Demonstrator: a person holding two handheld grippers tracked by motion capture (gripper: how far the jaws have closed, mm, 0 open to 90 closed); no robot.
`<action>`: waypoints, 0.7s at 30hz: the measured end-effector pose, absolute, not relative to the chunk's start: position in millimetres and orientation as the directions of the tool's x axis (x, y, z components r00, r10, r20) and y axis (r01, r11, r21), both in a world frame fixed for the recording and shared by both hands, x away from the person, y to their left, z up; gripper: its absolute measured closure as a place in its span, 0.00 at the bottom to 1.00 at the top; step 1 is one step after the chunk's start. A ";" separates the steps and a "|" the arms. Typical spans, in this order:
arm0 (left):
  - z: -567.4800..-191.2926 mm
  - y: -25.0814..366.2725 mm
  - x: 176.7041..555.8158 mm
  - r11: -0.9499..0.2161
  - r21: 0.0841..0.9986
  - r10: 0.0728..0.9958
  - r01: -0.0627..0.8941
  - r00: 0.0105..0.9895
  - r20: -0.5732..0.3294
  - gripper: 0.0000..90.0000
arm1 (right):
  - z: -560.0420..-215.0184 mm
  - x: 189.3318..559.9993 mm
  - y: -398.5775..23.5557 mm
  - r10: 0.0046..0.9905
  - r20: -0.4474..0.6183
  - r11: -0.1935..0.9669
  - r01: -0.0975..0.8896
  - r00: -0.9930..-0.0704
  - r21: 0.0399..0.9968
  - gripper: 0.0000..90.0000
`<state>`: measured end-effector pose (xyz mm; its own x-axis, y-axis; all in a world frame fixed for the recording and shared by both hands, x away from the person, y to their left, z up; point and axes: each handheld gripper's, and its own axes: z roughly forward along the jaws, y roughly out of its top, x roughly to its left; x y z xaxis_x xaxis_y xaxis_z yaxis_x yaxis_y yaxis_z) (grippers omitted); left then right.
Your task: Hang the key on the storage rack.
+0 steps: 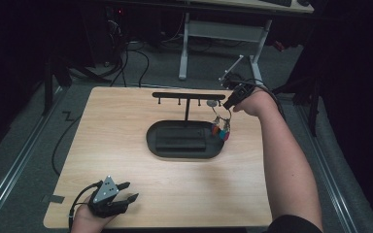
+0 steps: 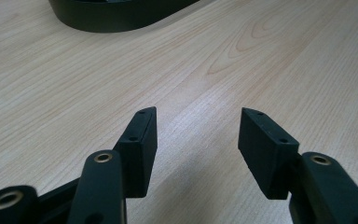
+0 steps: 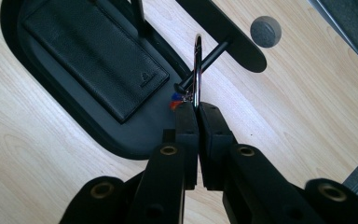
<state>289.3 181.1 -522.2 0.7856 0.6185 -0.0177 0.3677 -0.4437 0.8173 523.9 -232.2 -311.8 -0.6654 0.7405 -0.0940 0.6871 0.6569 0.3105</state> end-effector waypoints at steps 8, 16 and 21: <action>-521.2 183.5 289.6 -0.444 0.815 0.615 0.373 0.788 -0.026 0.53 | -314.9 530.0 -230.1 0.758 -0.085 0.638 0.707 -0.647 0.304 0.97; -521.8 181.5 289.9 -0.441 0.819 0.613 0.367 0.789 -0.023 0.53 | -309.5 524.9 -228.5 0.770 -0.140 0.631 0.710 -0.623 0.312 0.87; -521.9 179.9 290.0 -0.445 0.817 0.609 0.368 0.793 -0.025 0.53 | -305.8 512.2 -232.0 0.775 -0.169 0.626 0.702 -0.609 0.341 0.74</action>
